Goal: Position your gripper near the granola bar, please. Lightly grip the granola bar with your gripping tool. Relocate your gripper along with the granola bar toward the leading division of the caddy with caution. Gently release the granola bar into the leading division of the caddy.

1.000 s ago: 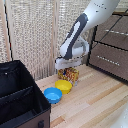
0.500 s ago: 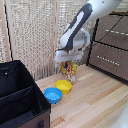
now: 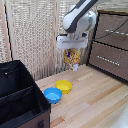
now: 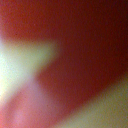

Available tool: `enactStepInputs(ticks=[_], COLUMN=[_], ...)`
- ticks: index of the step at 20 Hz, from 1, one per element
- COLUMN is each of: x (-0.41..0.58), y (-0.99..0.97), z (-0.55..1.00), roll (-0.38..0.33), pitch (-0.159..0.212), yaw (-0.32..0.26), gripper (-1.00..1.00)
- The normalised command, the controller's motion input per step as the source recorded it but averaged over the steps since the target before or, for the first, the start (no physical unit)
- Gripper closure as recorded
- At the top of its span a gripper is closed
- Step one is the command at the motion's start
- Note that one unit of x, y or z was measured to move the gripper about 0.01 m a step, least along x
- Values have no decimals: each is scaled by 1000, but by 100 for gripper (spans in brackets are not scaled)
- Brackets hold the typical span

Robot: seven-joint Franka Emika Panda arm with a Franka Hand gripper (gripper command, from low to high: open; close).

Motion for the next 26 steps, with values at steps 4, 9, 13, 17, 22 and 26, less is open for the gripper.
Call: enactStepInputs(ticks=[4,9,13,17,22,26], x=[-76,-34,-33,-128,-217,-306], y=[40,155,226,151,335,436], z=[870,787,464,154,0,16], roll=[28,-2,-61,-81,-45,-4], pitch=[16,-60,-9,31,112,78], yaw=[-205,-295,-291,-295,-211,-154], gripper=[100,100,100,100,100,100])
